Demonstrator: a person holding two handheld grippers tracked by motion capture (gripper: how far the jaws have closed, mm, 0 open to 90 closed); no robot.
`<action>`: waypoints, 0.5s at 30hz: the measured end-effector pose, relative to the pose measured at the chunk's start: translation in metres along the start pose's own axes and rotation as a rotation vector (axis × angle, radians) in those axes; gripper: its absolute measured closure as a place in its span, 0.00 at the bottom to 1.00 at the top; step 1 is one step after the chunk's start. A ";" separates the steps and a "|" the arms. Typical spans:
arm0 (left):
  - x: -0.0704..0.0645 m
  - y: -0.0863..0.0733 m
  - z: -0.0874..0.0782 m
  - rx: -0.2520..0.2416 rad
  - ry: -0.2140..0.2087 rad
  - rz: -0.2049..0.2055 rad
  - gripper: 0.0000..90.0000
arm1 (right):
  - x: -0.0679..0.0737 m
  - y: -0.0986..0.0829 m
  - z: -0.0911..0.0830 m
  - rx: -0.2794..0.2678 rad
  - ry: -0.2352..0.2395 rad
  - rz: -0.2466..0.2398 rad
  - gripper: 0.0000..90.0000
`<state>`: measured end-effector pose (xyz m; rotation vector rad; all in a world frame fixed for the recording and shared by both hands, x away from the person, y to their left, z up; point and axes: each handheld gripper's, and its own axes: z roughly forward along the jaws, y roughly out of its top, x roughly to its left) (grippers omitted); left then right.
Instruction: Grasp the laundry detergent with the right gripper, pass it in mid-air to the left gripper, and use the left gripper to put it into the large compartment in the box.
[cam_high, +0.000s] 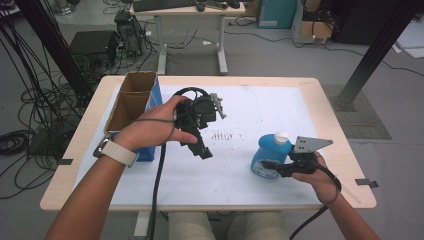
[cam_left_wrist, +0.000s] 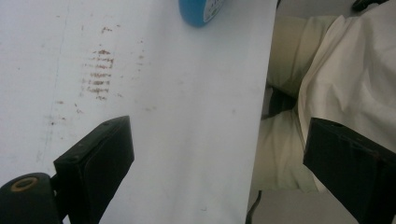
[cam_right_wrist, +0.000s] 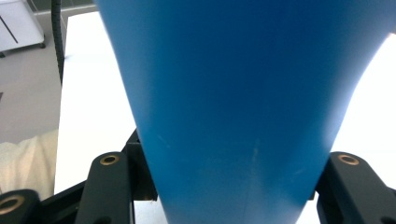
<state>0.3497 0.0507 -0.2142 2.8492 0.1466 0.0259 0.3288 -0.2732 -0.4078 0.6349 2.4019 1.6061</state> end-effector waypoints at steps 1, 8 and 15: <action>0.000 0.000 0.000 -0.001 0.000 0.000 0.10 | -0.001 0.000 0.001 -0.011 0.002 -0.017 0.47; 0.000 0.000 -0.001 0.000 0.003 -0.002 0.10 | -0.001 0.000 0.001 -0.009 0.002 -0.017 0.48; -0.001 0.001 -0.002 0.005 0.004 -0.002 0.10 | 0.000 0.000 0.000 0.000 0.000 0.000 0.47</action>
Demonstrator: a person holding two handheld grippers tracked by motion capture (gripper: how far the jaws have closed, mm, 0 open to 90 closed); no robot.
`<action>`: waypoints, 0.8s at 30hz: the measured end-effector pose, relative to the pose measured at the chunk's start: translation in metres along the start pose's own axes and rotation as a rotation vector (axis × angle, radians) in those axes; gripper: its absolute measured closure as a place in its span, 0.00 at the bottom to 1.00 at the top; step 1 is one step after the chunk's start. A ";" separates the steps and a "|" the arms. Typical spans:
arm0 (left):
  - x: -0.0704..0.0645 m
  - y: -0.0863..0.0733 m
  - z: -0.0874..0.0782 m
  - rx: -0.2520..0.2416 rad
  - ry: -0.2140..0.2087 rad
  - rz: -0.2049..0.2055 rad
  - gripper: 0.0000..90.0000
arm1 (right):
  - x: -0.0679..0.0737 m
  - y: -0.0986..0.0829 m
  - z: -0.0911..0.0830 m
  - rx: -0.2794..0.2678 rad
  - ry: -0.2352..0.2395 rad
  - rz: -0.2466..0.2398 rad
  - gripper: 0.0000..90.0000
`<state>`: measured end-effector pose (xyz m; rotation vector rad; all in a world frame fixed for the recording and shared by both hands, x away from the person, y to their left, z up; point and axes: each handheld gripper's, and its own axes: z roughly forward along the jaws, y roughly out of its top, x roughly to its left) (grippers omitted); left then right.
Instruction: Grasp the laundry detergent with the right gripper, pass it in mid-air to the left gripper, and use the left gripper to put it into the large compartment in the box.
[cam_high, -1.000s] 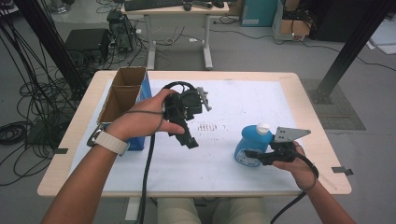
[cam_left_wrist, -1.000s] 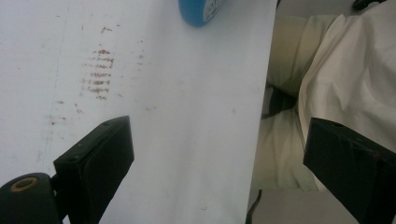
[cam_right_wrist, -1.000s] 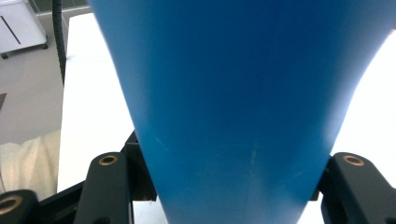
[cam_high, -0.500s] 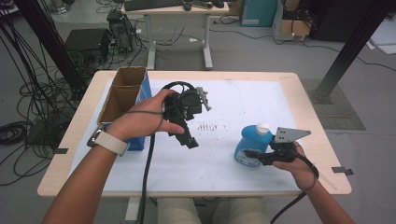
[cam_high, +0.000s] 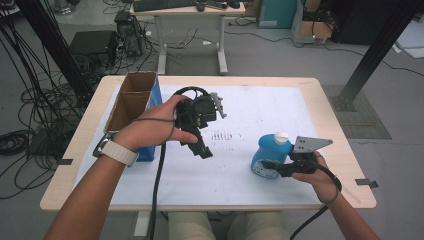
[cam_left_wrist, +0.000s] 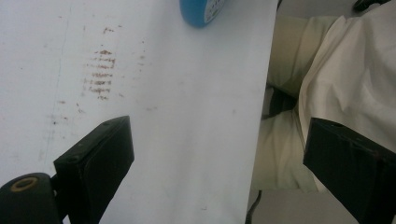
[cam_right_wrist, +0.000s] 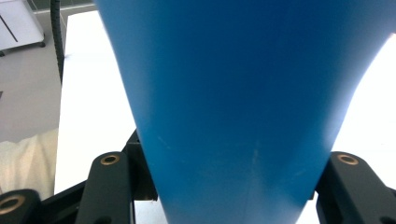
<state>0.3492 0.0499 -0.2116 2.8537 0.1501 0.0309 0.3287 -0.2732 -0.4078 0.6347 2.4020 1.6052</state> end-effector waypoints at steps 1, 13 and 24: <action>0.000 0.000 0.000 0.000 0.002 0.001 0.10 | 0.000 0.000 0.000 0.000 0.000 0.001 0.47; 0.001 0.001 0.000 -0.001 0.001 -0.002 0.10 | -0.001 0.001 0.001 -0.010 0.004 -0.018 0.47; 0.002 0.001 0.000 -0.006 0.002 -0.001 0.10 | -0.002 0.001 0.001 -0.006 0.005 -0.018 0.47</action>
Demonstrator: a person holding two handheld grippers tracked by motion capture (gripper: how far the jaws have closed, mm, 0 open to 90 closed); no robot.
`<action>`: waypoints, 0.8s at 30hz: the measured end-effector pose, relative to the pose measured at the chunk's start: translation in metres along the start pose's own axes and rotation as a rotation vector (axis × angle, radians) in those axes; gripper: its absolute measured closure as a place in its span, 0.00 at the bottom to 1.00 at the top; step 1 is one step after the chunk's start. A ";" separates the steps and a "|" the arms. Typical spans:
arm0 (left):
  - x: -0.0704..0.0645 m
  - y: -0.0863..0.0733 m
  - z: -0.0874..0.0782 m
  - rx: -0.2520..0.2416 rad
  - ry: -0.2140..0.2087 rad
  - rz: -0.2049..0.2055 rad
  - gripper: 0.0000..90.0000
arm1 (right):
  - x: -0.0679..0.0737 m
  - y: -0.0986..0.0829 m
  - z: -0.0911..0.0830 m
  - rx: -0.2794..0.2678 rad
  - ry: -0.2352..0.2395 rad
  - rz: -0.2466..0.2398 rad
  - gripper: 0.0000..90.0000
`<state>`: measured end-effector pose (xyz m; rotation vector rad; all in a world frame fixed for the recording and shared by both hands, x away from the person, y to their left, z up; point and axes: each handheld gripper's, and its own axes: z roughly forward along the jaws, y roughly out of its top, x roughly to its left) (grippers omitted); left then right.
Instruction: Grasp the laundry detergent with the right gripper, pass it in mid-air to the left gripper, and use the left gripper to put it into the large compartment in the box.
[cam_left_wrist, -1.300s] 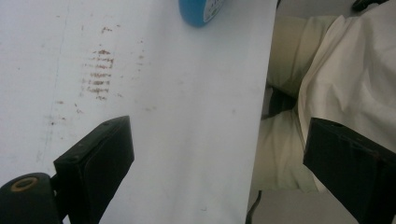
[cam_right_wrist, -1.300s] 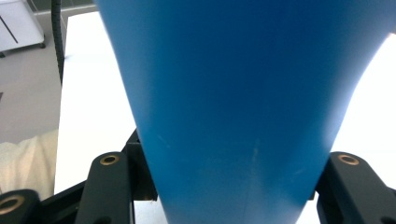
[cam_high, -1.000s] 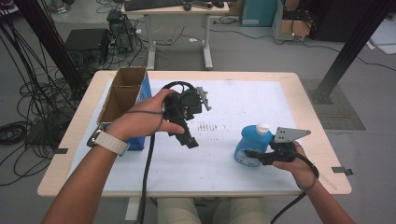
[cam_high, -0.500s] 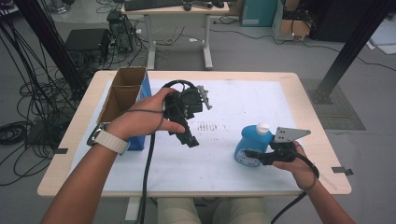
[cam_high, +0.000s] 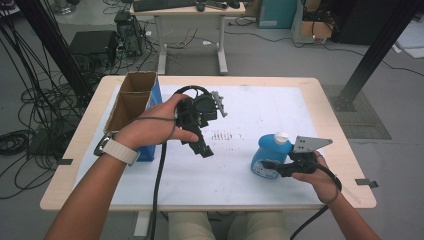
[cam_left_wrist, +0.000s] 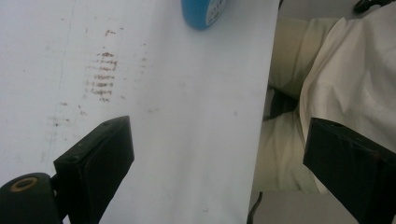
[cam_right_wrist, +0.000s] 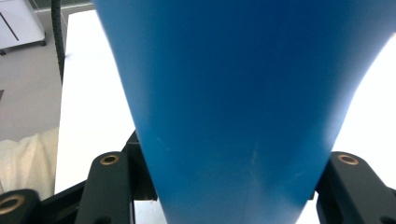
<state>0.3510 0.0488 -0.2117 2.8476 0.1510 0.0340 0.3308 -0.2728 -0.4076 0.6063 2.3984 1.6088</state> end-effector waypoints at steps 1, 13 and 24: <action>0.000 0.000 0.000 0.002 0.000 0.002 0.10 | 0.000 0.000 0.000 0.001 0.000 0.000 0.47; 0.000 0.001 0.000 -0.001 0.002 0.000 0.10 | 0.000 0.000 0.000 -0.001 0.003 0.001 0.47; 0.000 0.000 0.000 -0.001 0.004 -0.001 0.10 | 0.000 0.001 -0.001 0.017 0.003 -0.002 0.47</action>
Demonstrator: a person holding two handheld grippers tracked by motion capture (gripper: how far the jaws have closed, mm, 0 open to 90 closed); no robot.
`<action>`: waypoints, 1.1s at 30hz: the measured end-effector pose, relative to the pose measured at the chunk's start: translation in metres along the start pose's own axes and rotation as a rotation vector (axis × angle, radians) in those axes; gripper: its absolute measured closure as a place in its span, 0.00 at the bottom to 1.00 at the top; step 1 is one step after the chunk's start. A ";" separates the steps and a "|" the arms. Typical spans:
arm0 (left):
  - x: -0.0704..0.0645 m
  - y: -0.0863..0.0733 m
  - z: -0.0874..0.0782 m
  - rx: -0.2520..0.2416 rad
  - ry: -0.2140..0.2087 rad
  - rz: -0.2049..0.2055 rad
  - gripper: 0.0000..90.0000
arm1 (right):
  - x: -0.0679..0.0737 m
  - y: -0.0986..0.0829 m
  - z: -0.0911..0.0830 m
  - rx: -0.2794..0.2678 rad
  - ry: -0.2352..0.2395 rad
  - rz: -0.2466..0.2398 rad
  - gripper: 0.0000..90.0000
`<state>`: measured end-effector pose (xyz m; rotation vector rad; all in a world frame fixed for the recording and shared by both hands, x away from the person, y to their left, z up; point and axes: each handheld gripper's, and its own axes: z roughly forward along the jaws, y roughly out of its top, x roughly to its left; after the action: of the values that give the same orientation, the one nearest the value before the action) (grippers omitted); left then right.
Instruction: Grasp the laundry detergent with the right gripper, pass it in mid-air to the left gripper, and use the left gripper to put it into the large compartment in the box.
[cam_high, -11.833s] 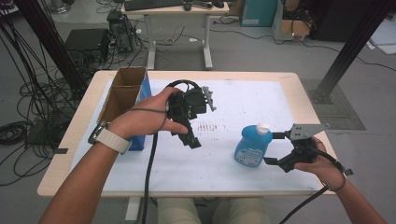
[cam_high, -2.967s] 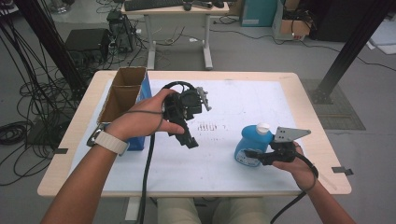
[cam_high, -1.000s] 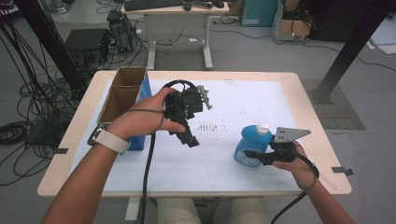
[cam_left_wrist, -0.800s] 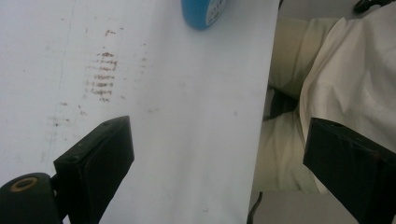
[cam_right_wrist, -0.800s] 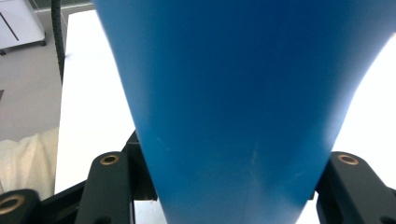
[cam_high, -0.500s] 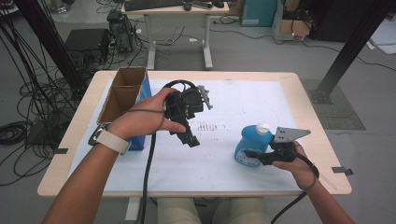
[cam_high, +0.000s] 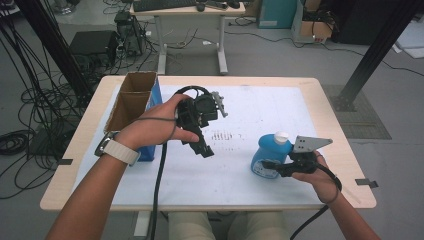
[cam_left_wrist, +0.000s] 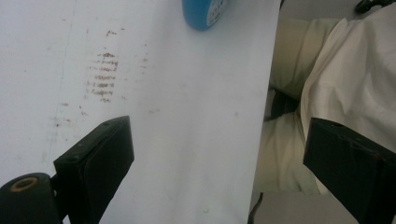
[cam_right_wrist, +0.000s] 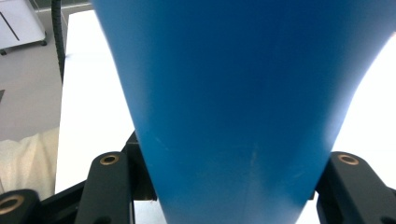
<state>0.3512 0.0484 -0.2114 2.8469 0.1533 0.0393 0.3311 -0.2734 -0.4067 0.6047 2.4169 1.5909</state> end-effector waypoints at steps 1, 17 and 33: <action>0.000 0.000 0.000 0.000 0.000 0.000 0.10 | 0.000 0.000 0.000 0.000 0.003 -0.002 0.47; 0.000 0.001 0.000 -0.003 0.002 -0.002 0.10 | 0.000 0.000 0.000 -0.002 0.004 -0.002 0.47; 0.001 0.001 0.000 -0.003 0.001 -0.002 0.10 | 0.000 0.000 0.000 0.001 0.006 0.000 0.47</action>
<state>0.3518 0.0476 -0.2110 2.8436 0.1563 0.0404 0.3314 -0.2732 -0.4068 0.6003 2.4225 1.5939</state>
